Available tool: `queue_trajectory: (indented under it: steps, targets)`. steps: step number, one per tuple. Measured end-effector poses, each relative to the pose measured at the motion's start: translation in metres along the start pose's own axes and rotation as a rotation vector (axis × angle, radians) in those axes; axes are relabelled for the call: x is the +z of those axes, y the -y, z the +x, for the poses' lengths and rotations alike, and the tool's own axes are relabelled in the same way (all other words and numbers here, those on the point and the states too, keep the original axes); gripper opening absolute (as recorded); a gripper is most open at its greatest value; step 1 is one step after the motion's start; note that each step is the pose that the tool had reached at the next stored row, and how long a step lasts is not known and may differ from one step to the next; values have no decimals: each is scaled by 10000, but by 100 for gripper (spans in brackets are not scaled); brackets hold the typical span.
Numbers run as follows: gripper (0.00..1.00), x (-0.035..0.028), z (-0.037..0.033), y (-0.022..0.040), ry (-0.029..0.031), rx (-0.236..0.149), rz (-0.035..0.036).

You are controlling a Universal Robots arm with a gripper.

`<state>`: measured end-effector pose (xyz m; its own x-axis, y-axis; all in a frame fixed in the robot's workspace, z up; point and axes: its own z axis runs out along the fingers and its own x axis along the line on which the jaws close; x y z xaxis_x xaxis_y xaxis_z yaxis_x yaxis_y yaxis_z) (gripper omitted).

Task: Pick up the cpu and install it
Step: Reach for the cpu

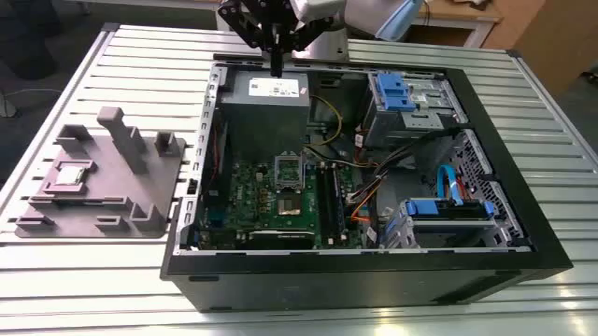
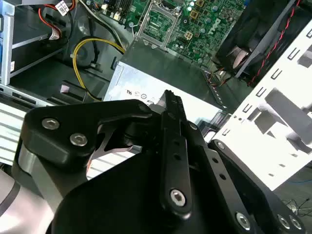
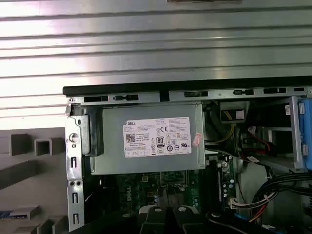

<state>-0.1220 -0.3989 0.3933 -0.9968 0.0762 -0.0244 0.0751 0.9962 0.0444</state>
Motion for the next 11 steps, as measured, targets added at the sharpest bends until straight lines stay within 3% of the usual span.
queue_trajectory:
  steps: [11]
  targets:
    - [11, 0, 10, 1, 0, 0, 0]
